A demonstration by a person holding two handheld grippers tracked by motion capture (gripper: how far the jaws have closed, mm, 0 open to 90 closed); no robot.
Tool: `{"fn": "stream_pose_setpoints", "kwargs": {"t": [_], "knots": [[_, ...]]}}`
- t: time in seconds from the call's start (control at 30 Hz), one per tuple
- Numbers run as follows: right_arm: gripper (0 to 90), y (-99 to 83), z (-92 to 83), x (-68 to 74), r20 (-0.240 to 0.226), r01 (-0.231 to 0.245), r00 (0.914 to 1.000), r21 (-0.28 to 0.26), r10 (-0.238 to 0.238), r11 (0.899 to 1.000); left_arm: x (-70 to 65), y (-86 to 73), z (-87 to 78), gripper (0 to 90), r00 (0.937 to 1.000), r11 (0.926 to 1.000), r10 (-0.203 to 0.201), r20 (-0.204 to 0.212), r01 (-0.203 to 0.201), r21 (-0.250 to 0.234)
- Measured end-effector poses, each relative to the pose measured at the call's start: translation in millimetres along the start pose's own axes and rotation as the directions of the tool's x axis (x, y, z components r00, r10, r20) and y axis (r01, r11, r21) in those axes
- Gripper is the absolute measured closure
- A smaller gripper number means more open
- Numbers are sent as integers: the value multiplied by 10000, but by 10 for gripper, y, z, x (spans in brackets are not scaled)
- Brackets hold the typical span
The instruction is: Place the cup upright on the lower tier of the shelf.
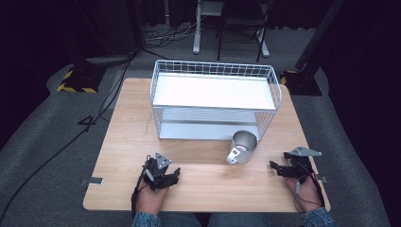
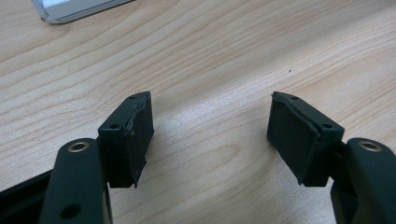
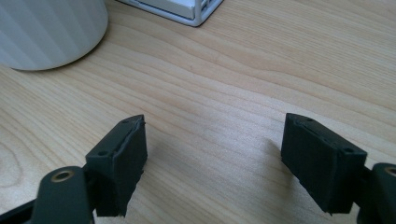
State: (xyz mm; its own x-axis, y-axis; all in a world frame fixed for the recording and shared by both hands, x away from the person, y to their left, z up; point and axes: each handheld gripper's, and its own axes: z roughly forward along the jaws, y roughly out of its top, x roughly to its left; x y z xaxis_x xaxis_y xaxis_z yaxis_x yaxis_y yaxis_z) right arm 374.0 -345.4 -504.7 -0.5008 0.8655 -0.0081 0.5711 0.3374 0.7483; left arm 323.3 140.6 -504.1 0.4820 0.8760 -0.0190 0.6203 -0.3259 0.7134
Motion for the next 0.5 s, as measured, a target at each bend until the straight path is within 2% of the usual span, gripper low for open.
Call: {"fn": "stream_pose_setpoints", "kwargs": {"t": [0.5], "knots": [[231, 0, 0, -2, -7, -5, 10000, -7, 5, 10000, -11, 2, 4, 320, 10000, 10000, -18, 35, 18, 3]]}}
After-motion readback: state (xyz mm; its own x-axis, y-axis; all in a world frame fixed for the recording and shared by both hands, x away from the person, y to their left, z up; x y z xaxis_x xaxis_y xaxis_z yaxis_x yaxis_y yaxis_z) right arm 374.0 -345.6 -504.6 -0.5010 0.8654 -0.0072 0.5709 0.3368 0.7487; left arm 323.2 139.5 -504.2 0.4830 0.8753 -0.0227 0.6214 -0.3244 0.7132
